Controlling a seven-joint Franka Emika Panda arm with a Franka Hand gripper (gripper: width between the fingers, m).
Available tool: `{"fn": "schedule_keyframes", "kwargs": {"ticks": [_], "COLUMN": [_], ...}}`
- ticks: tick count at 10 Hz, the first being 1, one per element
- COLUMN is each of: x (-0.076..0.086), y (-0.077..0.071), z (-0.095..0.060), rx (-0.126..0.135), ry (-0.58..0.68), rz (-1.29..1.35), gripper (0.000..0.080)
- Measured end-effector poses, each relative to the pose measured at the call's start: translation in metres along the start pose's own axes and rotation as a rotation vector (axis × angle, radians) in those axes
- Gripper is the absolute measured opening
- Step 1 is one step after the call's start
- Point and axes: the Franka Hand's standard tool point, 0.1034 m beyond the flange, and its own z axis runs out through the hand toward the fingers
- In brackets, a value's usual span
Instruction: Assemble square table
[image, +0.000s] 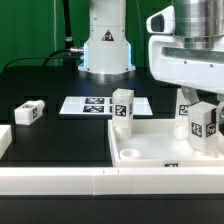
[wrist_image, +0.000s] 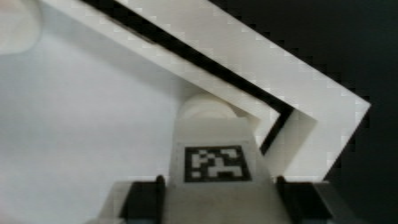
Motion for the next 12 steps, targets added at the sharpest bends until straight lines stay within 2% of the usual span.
{"fn": "schedule_keyframes", "kwargs": {"ticks": [1,2,3,4,5,6,9,12], "x": [-0.0008,-0.0011,-0.0011,-0.0011,-0.0012,-0.0011,-0.0002,0.0028], "y": [-0.0002,-0.0003,-0.0002,-0.0001,0.0000,0.0000,0.0002,0.0008], "z": [0.0001,0.0002,0.0002,0.0003,0.0003,0.0003,0.0002,-0.0003], "rx": [0.000,0.000,0.000,0.000,-0.001,-0.001,-0.001,-0.003], "ry": [-0.001,-0.001,-0.001,-0.002,-0.002,-0.002,-0.001,0.003], "rz": [0.054,0.061,0.039,-0.005,-0.042,-0.088,-0.324,-0.674], "gripper": [0.0287,0.0343,0.0343,0.0486,0.0594,0.0638,0.0646,0.0649]}}
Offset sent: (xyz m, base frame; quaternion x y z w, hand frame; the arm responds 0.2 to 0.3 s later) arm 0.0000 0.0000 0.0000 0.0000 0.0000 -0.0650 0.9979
